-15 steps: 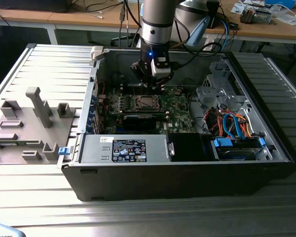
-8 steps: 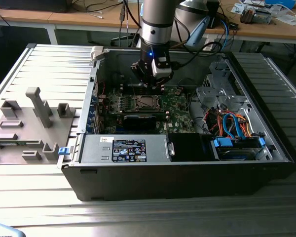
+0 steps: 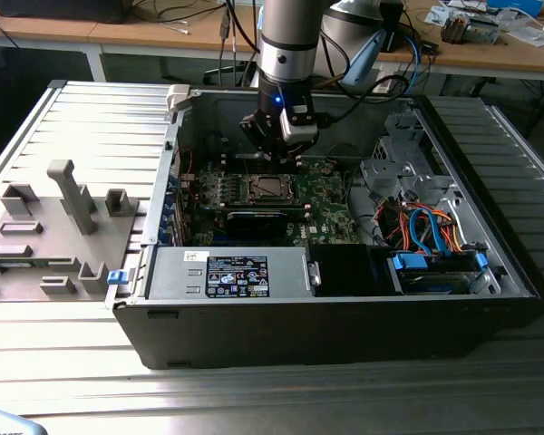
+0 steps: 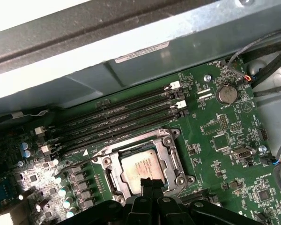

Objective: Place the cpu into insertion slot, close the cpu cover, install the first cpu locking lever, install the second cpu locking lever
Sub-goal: 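Install the first cpu locking lever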

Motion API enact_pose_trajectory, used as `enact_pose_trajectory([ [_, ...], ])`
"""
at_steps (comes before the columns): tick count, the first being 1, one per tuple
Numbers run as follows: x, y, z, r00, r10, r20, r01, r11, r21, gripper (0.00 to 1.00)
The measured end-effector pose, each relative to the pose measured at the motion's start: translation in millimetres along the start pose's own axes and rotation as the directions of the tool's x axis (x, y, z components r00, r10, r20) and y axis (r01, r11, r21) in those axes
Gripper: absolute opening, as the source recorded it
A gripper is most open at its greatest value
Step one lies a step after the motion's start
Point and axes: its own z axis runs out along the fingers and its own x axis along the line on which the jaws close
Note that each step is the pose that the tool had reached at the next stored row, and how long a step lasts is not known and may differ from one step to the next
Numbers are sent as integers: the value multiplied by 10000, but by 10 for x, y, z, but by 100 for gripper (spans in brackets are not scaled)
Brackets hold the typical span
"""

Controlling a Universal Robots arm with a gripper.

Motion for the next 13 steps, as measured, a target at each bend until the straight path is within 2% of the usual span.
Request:
enact_pose_trajectory([
  [13,0,0,0,9989,-476,16,476,9989,-1,11],
])
